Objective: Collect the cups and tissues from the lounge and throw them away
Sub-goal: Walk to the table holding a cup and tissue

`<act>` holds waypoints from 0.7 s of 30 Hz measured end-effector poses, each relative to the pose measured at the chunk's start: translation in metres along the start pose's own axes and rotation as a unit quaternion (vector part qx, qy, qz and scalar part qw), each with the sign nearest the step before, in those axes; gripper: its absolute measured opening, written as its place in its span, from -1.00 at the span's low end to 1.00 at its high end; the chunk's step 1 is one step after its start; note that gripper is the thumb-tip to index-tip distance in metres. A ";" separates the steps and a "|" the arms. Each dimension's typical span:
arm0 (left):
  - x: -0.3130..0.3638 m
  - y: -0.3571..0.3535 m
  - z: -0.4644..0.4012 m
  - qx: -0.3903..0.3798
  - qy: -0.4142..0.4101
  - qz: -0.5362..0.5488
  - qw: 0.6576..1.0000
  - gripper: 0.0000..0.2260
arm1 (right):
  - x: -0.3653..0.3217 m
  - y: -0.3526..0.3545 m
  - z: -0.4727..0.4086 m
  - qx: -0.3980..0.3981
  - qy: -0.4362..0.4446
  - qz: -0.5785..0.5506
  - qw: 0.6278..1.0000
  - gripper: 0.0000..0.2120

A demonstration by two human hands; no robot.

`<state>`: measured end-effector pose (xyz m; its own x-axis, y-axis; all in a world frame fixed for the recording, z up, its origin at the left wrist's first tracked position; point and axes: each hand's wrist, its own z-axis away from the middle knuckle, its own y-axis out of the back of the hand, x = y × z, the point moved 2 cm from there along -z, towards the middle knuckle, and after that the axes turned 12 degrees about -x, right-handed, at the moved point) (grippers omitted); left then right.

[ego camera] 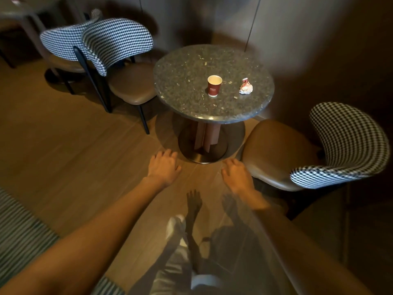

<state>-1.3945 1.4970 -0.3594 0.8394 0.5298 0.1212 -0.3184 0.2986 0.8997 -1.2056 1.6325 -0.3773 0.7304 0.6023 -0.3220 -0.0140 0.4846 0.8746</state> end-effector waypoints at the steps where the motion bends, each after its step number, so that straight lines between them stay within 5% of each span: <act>1: -0.001 0.009 -0.019 0.008 -0.003 -0.004 1.000 -0.57 | 0.002 0.007 -0.019 0.004 0.000 -0.001 1.000 -0.64; 21: -0.007 0.124 -0.327 0.014 -0.003 -0.086 0.996 -0.62 | 0.045 0.123 -0.330 0.005 0.024 0.031 0.999 -0.69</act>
<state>-1.5834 1.7896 -0.3860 0.8828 0.4684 -0.0342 -0.1565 0.3622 0.9189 -1.4000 1.9287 -0.4043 0.6951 0.6608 -0.2832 -0.0513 0.4386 0.8972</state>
